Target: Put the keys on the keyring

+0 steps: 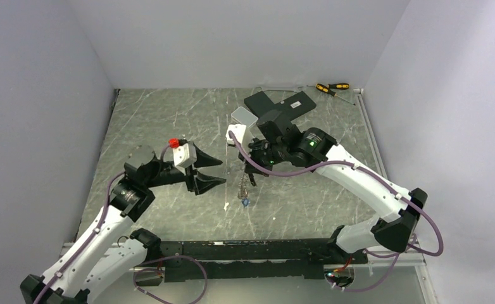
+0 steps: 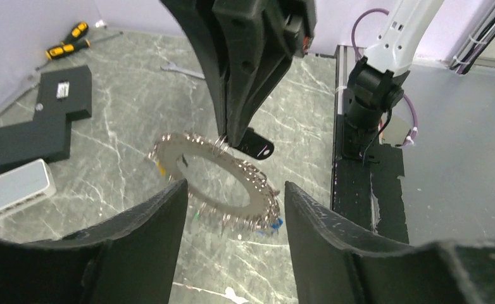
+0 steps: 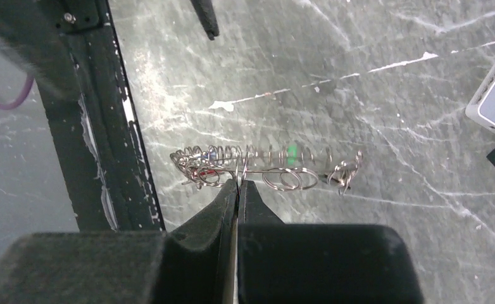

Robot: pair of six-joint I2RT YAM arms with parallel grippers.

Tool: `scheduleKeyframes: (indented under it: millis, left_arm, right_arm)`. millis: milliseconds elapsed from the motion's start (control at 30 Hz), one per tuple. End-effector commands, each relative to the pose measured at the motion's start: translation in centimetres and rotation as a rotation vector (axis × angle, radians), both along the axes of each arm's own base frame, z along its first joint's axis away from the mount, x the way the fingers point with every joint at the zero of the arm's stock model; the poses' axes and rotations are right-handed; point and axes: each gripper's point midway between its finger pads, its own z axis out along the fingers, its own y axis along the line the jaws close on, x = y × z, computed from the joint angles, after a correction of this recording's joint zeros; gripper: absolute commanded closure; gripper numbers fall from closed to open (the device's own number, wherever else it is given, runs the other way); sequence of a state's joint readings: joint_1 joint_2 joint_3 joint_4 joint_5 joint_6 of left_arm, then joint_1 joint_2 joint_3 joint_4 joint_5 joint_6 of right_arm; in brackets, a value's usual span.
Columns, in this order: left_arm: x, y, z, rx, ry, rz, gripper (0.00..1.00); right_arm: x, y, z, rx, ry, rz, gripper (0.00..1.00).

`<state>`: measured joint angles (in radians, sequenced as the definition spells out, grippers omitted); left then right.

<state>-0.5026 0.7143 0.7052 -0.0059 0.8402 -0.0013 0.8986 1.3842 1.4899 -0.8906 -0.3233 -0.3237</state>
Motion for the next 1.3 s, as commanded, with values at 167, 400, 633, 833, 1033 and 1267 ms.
scheduleKeyframes:
  millis: [167, 400, 633, 833, 1033, 1267]
  left_arm:
    - [-0.3, -0.9, 0.7, -0.026, -0.016, -0.085, 0.48]
    - [-1.2, -1.3, 1.3, -0.07, -0.02, -0.15, 0.54]
    - [-2.6, -1.4, 1.0, -0.065, -0.009, -0.231, 0.58]
    - [-3.1, -1.5, 0.7, -0.055, 0.003, -0.266, 0.62]
    - [-3.3, -1.8, 0.2, -0.04, 0.034, -0.286, 0.65]
    - [-3.7, -2.4, -1.0, 0.002, 0.08, -0.317, 0.67]
  right_arm:
    - [-1.0, 1.0, 2.7, 0.032, -0.082, 0.084, 1.0]
    - [-3.0, 2.4, 2.9, 0.05, -0.085, 0.172, 1.0]
    - [-4.1, 3.2, 3.7, 0.082, -0.097, 0.202, 1.0]
    - [-4.7, 3.7, 4.6, 0.111, -0.112, 0.222, 1.0]
    - [-4.9, 3.9, 5.2, 0.129, -0.128, 0.23, 1.0]
    - [-4.9, 4.1, 5.9, 0.15, -0.143, 0.233, 1.0]
